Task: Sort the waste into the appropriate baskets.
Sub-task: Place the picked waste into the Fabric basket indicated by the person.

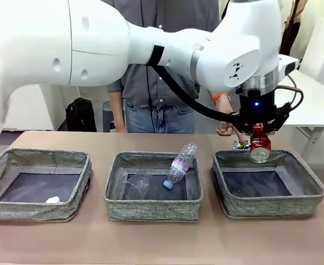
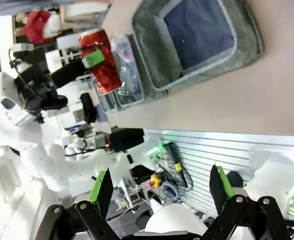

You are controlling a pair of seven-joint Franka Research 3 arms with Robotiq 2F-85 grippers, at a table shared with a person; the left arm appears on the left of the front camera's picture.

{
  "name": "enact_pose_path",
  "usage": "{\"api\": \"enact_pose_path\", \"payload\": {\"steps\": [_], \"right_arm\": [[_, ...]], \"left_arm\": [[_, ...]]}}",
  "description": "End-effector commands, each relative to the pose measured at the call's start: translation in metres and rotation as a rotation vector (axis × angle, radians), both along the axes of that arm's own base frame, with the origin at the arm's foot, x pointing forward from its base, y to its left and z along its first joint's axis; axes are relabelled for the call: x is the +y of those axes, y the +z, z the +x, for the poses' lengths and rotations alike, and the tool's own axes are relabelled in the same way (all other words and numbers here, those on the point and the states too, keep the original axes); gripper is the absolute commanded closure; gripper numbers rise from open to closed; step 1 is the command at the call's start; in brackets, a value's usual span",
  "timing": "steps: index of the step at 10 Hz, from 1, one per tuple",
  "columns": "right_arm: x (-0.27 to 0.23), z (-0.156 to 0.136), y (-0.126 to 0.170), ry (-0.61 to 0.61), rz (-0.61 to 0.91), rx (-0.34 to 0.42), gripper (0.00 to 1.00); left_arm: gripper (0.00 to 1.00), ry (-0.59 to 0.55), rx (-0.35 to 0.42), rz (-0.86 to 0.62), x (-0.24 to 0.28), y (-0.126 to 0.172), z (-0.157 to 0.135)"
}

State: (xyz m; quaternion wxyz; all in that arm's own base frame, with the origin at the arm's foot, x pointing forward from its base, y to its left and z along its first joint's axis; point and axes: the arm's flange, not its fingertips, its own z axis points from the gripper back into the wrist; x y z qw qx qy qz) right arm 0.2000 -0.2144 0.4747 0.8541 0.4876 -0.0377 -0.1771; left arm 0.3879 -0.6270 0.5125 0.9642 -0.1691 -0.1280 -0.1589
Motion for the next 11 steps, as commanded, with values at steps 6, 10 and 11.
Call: {"api": "enact_pose_path", "payload": {"steps": [6,10,11], "right_arm": [[-0.001,-0.001,0.002,0.012,-0.01,0.005,0.0],[-0.001,-0.001,0.002,0.012,-0.01,0.005,0.0],[-0.001,-0.001,0.002,0.012,-0.01,0.005,0.0]], "left_arm": [[0.69,0.064,-0.042,-0.075,-0.018,-0.05,-0.009],[0.07,0.054,-0.065,-0.118,-0.016,-0.045,-0.011],[0.0,0.053,-0.06,-0.118,-0.015,-0.045,-0.01]]}}
